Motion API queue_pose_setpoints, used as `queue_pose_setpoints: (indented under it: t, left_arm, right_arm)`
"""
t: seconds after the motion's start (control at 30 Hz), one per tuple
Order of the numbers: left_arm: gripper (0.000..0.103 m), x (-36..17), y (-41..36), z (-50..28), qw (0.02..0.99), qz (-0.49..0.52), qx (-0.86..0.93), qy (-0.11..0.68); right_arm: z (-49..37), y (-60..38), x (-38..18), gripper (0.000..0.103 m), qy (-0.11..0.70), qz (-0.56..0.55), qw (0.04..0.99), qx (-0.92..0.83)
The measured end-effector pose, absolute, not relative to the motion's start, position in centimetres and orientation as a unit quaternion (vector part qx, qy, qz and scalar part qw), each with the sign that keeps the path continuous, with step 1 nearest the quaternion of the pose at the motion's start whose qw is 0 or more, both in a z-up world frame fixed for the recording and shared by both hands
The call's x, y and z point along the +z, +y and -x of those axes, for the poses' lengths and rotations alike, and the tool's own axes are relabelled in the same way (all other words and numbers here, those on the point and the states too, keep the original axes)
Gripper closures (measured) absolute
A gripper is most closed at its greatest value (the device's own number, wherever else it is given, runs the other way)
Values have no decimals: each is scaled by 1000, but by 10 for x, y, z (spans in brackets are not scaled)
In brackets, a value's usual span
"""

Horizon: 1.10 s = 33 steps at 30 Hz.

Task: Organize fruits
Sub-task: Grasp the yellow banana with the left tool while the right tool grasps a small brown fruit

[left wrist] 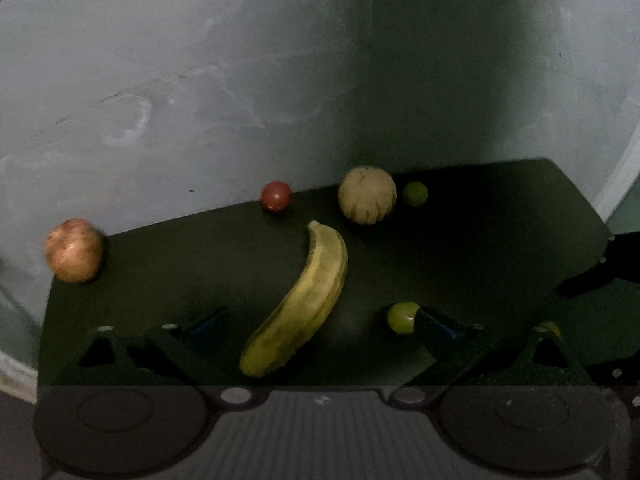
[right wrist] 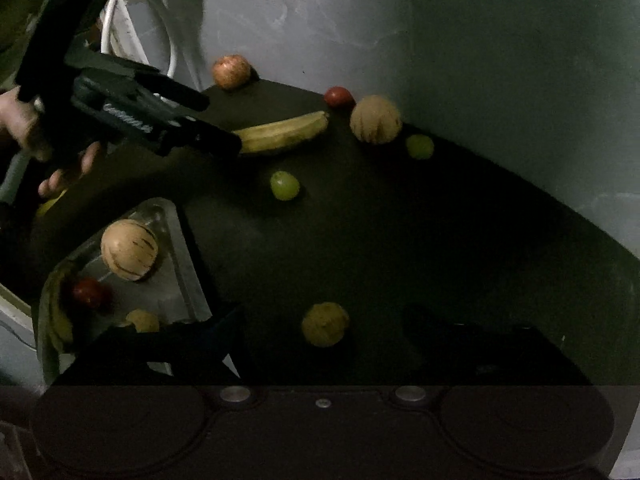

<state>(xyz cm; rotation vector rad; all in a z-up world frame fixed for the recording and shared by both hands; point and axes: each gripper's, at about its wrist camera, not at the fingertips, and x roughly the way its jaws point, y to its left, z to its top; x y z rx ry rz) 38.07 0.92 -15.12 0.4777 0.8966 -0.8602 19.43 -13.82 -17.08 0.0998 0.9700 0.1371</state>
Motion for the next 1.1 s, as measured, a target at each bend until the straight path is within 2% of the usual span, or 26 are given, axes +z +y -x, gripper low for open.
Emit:
queue_pose_setpoints:
  t: [0.23,0.47,0.5,0.57,0.73,0.93,1.0,1.1]
  left_arm:
    - [13,-168,3,-397,762,-243,-433,416]
    - [35,-181,-5,-403,734,-282,-460,412]
    - [37,-183,-6,-405,731,-287,-463,412]
    - [49,-186,-7,-408,725,-291,-467,413]
    - [60,-190,-7,-412,725,-301,-466,408]
    - [63,-191,-7,-409,727,-307,-464,403]
    - [64,-192,-8,-407,729,-311,-461,399]
    - [65,-193,-9,-401,733,-321,-456,388]
  right_arm:
    - [-198,-132,-182,24,476,-48,876,62]
    - [-199,-131,-184,24,476,-44,876,59]
    - [-199,-130,-184,25,475,-42,877,59]
    - [-199,-129,-184,28,475,-39,877,57]
    - [-200,-125,-185,35,476,-22,878,58]
    - [-201,-122,-183,51,476,-3,878,58]
    - [-201,-121,-182,68,476,9,878,59]
    - [-202,-119,-182,73,475,19,878,58]
